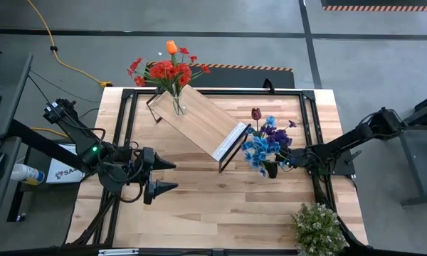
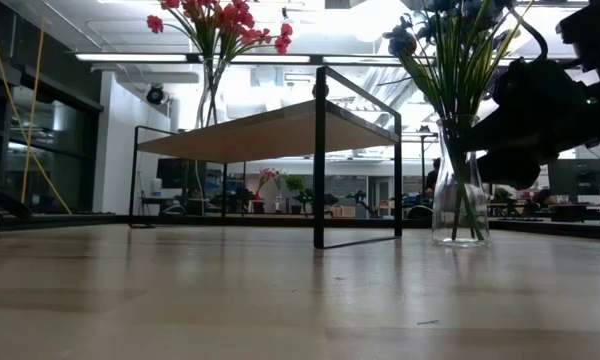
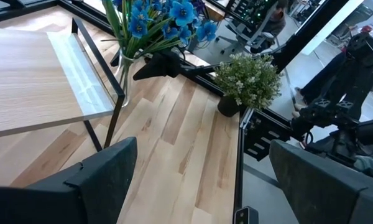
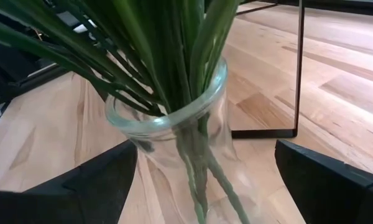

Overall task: Pick and place flowers into a vace then onto a shelf
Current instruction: Put the transparent flower vase with flowers on the shelf

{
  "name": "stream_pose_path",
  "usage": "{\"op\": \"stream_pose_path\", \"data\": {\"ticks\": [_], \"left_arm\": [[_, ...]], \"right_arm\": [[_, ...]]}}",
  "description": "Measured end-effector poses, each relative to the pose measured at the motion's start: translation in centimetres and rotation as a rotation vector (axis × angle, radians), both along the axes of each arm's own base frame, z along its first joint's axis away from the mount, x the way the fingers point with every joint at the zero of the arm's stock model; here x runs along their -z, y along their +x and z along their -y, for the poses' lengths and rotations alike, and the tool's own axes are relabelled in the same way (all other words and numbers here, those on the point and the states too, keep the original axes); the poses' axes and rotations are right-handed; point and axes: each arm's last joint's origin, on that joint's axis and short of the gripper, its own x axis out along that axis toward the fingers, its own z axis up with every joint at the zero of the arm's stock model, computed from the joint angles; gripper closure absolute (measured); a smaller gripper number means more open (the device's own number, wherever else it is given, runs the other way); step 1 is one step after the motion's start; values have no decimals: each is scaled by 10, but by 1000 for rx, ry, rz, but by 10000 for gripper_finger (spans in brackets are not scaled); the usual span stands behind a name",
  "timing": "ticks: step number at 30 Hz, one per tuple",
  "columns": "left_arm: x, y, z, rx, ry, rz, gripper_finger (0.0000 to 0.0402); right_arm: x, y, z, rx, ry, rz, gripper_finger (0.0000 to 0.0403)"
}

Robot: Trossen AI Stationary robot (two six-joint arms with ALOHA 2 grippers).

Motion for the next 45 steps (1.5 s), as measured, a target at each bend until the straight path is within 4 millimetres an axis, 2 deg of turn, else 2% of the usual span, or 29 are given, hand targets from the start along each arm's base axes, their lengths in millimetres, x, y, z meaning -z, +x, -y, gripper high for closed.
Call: {"op": "stream_pose_path", "data": {"ticks": [20, 45], "left_arm": [[1, -1, 0, 9, 8, -15, 2], [3, -1, 0, 39, 5, -35, 2]], "right_arm": [[-5, 2, -2, -27, 99, 67, 29], [-5, 2, -1, 2, 67, 66, 40]]}}
